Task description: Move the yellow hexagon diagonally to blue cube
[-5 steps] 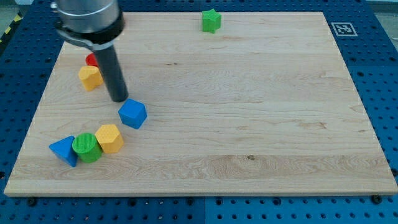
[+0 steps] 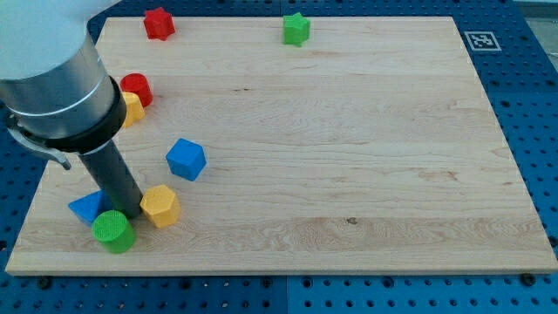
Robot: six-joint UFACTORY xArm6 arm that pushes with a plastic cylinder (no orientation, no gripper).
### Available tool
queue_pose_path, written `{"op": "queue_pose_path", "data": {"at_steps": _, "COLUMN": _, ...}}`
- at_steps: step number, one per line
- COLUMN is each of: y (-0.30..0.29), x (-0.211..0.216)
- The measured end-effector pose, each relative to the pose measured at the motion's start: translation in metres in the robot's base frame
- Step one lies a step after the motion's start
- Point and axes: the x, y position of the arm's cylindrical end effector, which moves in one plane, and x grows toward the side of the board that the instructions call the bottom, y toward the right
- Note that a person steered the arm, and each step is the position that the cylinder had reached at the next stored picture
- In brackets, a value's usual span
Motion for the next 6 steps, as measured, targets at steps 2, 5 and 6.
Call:
{"op": "queue_pose_path", "data": {"at_steps": 2, "y": 0.024, "x": 0.0}}
{"op": "queue_pose_path", "data": {"at_steps": 5, "y": 0.136, "x": 0.015}}
{"op": "queue_pose_path", "data": {"at_steps": 6, "y": 0.176, "x": 0.015}}
